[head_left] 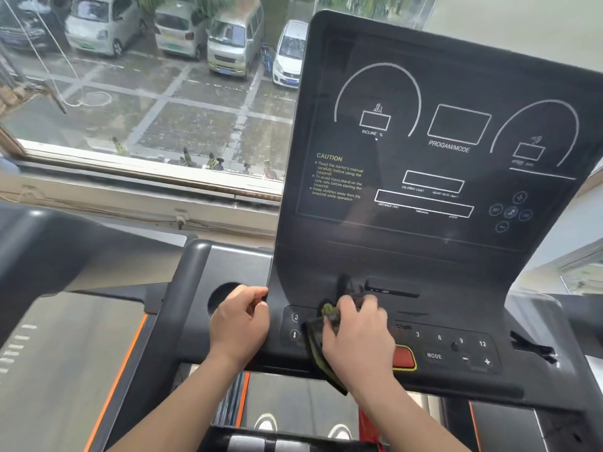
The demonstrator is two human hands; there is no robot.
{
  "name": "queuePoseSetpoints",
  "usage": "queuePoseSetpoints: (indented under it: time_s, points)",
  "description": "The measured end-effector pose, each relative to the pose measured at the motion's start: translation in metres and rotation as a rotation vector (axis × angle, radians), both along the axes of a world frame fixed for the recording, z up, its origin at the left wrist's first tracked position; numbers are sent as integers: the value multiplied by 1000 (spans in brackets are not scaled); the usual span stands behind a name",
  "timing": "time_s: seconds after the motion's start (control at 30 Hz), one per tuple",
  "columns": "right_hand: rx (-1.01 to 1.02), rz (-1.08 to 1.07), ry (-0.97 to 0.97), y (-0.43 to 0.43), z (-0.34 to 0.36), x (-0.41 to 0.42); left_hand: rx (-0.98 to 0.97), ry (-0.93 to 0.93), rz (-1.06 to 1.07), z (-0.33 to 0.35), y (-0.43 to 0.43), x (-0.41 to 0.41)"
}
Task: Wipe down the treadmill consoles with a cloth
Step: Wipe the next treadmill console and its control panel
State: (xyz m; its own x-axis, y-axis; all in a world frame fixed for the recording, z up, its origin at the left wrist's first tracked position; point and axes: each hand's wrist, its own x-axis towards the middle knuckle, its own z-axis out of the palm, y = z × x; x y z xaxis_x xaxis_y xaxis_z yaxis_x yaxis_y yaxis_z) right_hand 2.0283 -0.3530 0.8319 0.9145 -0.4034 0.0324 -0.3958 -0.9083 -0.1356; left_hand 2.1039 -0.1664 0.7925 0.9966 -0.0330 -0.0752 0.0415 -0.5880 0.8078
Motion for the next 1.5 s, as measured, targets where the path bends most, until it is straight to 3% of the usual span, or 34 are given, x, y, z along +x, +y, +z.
queuePoseSetpoints:
  time_s: [0.07,0.2,0.3,0.37,0.6,0.7,0.83,1.0,1.23,1.5]
  points:
    - [18,43,-6,22,2,5,0,-8,3,0,-1,0]
    - [75,341,-14,68,3,8,-10,-34,11,1,-1,0]
    - [106,468,-29,58,-1,10,-71,-33,-20,-3,3,2]
    - [109,480,9,40,-1,11,-112,-41,-20,-3,5,2]
    - [57,177,32,27,2,16,-105,-27,-28,-3,5,3]
    - [88,310,25,23,3,9,-93,-10,-30,-3,5,4]
    - [266,523,214,-6,31,2,-80,19,-9,-2,3,4]
    - [261,304,315,-62,49,7,-109,-22,139,21,-36,-13]
    - [207,113,248,-139,43,-19,-87,-166,-132,31,-115,-55]
    - [59,-40,259,-227,36,-46,-54,-189,-196,41,-178,-90]
